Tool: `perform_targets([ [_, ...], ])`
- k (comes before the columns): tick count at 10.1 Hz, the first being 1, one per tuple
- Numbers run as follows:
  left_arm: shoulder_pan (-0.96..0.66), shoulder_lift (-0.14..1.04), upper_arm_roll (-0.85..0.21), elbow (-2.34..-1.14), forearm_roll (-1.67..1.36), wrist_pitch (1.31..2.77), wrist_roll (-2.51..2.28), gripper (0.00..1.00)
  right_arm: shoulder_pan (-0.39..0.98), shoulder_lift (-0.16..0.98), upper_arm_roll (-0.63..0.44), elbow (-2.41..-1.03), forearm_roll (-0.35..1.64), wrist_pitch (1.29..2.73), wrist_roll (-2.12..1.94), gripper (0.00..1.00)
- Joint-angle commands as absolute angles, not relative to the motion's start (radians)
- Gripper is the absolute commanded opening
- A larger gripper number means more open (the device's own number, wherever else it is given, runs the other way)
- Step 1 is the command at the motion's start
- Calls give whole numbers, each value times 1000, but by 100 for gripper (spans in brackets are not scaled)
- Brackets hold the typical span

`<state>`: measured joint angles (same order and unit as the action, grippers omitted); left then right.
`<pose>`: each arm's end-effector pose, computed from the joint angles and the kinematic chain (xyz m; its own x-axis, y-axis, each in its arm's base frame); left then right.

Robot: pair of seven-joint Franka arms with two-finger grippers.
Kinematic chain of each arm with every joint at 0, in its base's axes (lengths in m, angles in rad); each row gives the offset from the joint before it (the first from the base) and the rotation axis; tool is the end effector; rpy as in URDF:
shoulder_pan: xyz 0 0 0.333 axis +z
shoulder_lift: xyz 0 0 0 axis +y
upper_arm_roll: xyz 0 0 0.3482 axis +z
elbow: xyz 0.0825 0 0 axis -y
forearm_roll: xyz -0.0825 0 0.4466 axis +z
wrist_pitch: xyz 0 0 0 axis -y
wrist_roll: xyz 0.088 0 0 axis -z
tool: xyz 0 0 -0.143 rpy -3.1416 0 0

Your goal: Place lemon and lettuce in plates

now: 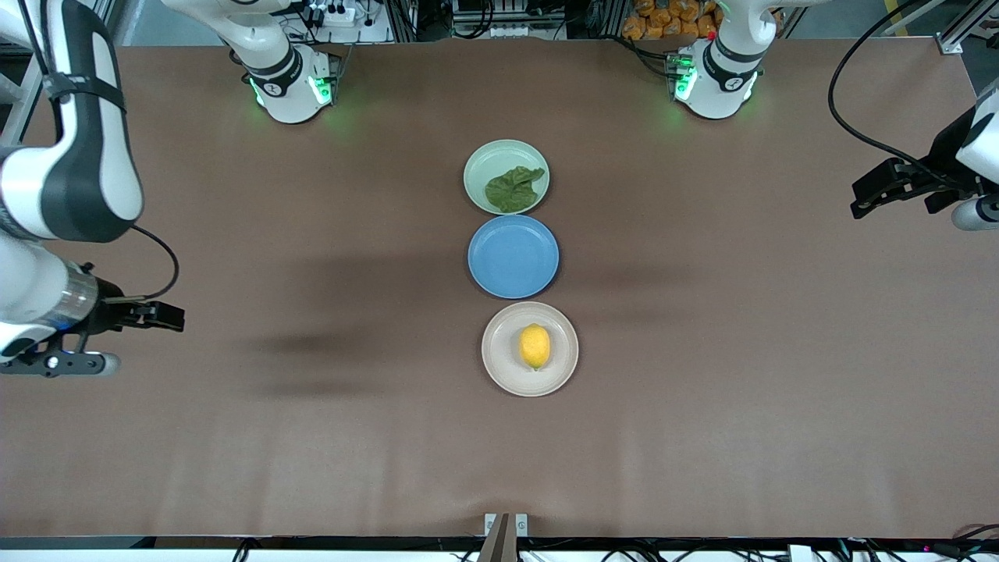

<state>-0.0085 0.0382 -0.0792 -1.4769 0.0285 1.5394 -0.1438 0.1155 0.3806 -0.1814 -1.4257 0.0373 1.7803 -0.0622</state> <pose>0.6265 -0.0499 0.6443 0.9980 0.0571 0.0278 0.0577 -0.9981 -0.0217 0.7427 -0.0264 0.4601 0.9998 -0.0001 -0.0218 0.0005 -0.9996 0.0295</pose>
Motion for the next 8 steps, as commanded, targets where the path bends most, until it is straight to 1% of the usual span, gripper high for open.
perform_targets([
  [1,0,17,-78,-1483,52,1546,-121,100,132,292,-241,-1442,95,1761,-127,100],
  [2,2,18,-78,-1482,51,1546,-120,100,133,290,-241,-1419,84,1702,-123,100],
  [3,2,18,-78,-1482,51,1546,-121,100,135,282,-241,-1386,81,1675,-120,100],
  [5,2,18,-77,-1482,51,1546,-121,100,132,227,-239,-1391,74,1669,-120,100],
  [8,2,21,-77,-1482,48,1546,-121,100,129,163,-233,-1393,45,1551,-120,100],
])
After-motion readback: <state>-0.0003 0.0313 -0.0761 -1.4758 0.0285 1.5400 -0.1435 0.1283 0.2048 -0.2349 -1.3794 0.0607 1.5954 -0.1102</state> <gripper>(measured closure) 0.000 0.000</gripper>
